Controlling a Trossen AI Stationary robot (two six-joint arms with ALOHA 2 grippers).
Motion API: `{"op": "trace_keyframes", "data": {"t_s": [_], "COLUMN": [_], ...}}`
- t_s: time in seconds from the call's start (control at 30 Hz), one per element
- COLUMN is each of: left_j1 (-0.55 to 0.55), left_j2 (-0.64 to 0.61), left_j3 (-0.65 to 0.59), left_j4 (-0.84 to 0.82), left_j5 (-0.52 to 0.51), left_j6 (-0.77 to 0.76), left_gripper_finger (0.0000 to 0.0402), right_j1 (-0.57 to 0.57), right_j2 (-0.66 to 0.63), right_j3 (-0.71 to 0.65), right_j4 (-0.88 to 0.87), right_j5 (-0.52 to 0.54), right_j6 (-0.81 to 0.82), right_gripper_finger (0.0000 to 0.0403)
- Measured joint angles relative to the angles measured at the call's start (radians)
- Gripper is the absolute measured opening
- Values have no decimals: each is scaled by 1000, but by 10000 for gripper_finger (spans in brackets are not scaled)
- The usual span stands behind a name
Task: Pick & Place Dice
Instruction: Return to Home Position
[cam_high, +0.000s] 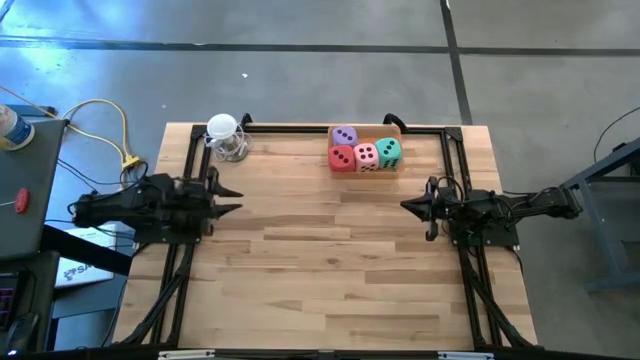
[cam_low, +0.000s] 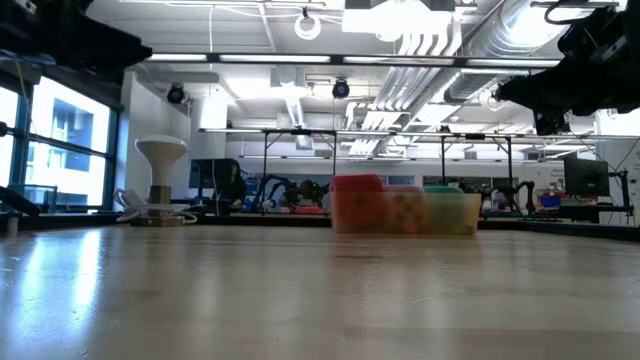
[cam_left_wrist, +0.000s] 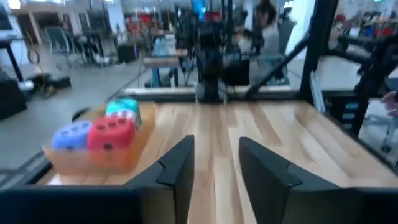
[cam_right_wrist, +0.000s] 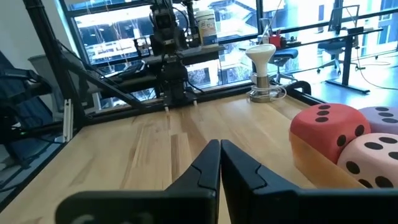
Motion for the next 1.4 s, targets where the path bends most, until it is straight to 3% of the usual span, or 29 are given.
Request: {"op": "trace_keyframes", "data": {"t_s": [0.4, 0.87, 1.4], "left_j1": [-2, -3, -3], "left_j2": [-1, 0, -1], "left_j3": [-128, -238, -244], "left_j4": [108, 235, 235], "left_j5": [38, 61, 33], "left_j6": [-6, -28, -21], "left_gripper_finger": [5, 0, 0], "right_j1": [0, 0, 0], "right_j2": [12, 12, 12], "right_j3": [-1, -2, -3], "right_j4": [-2, -3, -4], "right_j5": [4, 4, 4], "right_j6": [-7, -8, -8], "right_gripper_finger": [3, 2, 2]}}
